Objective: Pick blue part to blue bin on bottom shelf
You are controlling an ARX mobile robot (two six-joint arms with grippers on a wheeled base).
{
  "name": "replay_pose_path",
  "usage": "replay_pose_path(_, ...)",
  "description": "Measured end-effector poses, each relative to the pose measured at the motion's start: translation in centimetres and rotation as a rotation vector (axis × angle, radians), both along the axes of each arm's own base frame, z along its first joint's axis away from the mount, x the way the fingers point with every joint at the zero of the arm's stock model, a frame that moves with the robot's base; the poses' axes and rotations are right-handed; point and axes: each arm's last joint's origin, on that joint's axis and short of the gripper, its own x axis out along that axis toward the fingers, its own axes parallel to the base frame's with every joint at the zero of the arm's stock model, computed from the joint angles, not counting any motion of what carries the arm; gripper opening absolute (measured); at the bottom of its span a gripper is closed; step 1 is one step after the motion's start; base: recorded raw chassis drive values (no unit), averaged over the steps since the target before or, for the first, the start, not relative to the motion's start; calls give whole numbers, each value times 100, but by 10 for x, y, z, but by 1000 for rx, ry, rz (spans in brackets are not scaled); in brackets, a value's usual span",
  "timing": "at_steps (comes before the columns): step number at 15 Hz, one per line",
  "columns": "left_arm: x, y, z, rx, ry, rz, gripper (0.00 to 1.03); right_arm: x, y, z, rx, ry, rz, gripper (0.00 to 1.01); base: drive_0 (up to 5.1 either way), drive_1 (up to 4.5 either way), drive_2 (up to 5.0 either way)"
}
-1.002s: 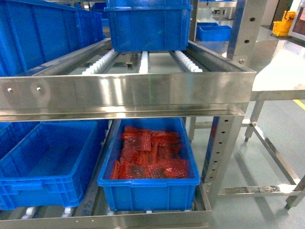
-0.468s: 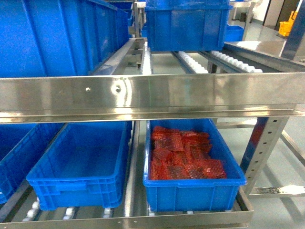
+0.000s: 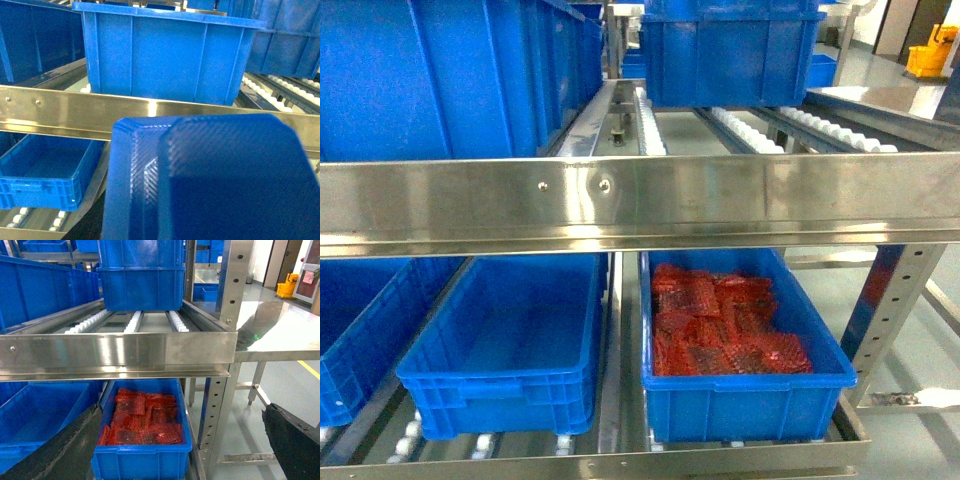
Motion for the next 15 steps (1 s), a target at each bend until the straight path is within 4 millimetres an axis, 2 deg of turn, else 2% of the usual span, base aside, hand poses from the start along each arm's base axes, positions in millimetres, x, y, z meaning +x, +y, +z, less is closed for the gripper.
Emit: replay_pose_path(15,0,0,0,0,-2,0,44,0,0,0,0,-3,-1,98,0,0,0)
